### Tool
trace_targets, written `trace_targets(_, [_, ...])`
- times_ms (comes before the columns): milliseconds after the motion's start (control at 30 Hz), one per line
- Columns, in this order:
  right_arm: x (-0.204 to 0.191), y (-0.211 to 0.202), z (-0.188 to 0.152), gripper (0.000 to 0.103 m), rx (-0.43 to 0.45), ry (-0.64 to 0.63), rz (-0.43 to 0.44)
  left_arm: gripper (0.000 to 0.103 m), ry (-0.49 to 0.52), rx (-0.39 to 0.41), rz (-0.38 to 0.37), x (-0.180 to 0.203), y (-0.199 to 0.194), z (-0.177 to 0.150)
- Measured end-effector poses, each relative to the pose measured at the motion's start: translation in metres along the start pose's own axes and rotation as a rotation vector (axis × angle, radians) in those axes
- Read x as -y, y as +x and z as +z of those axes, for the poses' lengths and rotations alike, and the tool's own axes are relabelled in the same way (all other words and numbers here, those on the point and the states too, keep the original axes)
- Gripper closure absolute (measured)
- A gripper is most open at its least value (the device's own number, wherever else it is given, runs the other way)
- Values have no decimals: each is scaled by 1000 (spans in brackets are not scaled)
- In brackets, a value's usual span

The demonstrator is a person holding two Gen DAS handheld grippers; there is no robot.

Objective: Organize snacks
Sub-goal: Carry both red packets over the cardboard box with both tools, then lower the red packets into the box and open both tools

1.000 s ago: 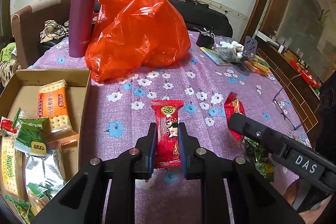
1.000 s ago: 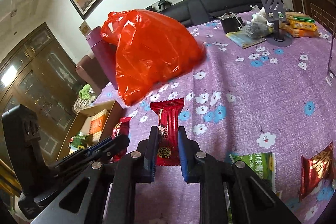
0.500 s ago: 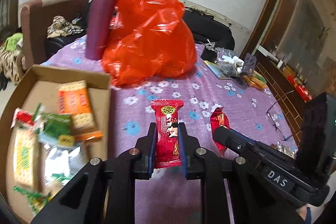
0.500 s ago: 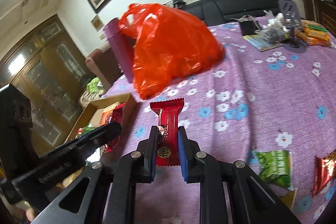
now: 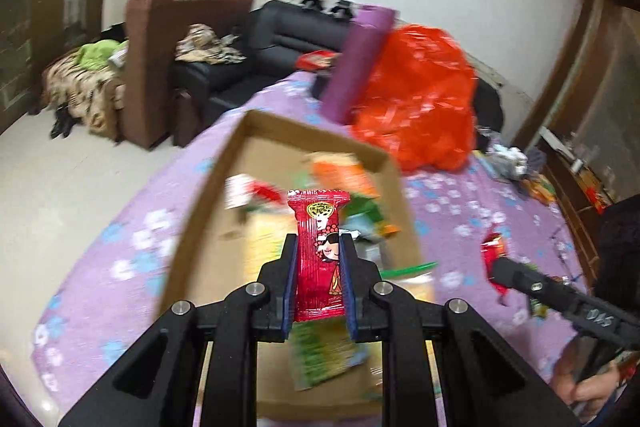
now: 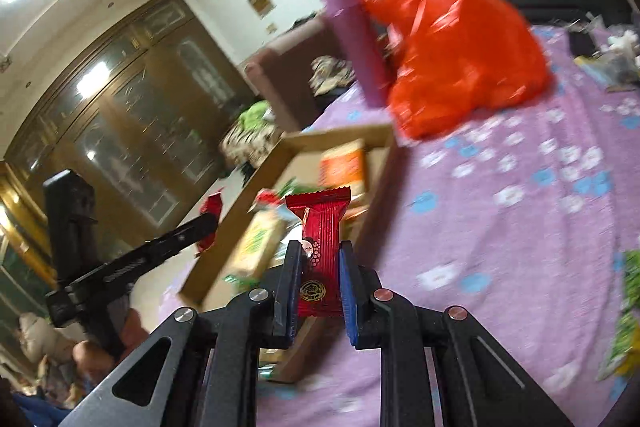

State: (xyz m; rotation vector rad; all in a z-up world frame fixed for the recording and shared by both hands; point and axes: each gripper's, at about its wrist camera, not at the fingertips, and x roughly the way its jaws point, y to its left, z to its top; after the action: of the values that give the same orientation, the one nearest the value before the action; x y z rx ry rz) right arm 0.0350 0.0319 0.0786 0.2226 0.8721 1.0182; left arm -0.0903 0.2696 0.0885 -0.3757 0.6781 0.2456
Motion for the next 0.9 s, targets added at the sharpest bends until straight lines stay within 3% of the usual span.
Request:
trace_targets(133, [-28, 28, 0, 83, -38, -29, 5, 84, -14, -30, 26, -23, 6, -10])
trace_targets(367, [-56, 73, 1, 83, -84, -73, -37, 84, 31, -44, 59, -28, 14, -24])
trace_targets(900, [-64, 112, -17, 82, -114, -167, -138, 84, 24, -63, 66, -33, 24, -33])
